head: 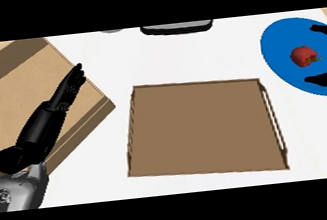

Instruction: Pick the bell pepper from the tray and place it in the plate

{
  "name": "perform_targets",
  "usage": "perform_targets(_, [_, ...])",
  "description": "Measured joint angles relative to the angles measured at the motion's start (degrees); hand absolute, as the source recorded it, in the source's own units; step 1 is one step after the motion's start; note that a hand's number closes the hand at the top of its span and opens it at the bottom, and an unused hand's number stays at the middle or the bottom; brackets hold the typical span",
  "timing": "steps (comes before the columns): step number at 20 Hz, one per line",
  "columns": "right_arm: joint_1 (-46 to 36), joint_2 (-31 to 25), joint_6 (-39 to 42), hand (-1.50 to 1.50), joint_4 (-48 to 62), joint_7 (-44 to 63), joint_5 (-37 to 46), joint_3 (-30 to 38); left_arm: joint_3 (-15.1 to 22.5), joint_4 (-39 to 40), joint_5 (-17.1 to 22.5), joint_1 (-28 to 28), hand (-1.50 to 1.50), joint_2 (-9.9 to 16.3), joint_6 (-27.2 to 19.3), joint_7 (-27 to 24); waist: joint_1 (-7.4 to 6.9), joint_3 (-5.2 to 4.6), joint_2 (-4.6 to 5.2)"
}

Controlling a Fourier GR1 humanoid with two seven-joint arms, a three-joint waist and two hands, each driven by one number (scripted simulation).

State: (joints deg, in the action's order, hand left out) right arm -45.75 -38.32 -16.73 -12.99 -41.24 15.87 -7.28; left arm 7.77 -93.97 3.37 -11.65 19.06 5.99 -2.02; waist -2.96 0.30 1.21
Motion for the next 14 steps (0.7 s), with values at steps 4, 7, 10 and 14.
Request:
perform_targets(4, [-1.1,-0.4,6.0,-1.5,0.9,-5.7,-3.5,3.7,-0.3,-0.9,0.0,0.2,0.0,-0.1,0.0,0.8,0.26,-0.02,-0.19])
perform_targets(7, [-1.3,-0.5,14.0,-1.5,1.8,-8.1,-7.2,6.8,-1.0,-0.8,0.2,0.1,0.0,0.2,0.2,1.0,0.59,-0.04,-0.28])
perform_targets(10, [-1.5,-1.8,23.1,-1.5,3.4,-8.9,-10.5,9.7,-1.4,-0.7,0.4,-0.2,0.0,0.1,0.2,1.5,0.87,-0.04,-0.3])
perform_targets(14, [-1.7,-5.3,34.1,-1.5,5.6,-7.3,-14.7,13.6,-1.9,-1.1,0.7,-0.1,0.0,0.4,0.6,2.0,1.05,-0.04,-0.36])
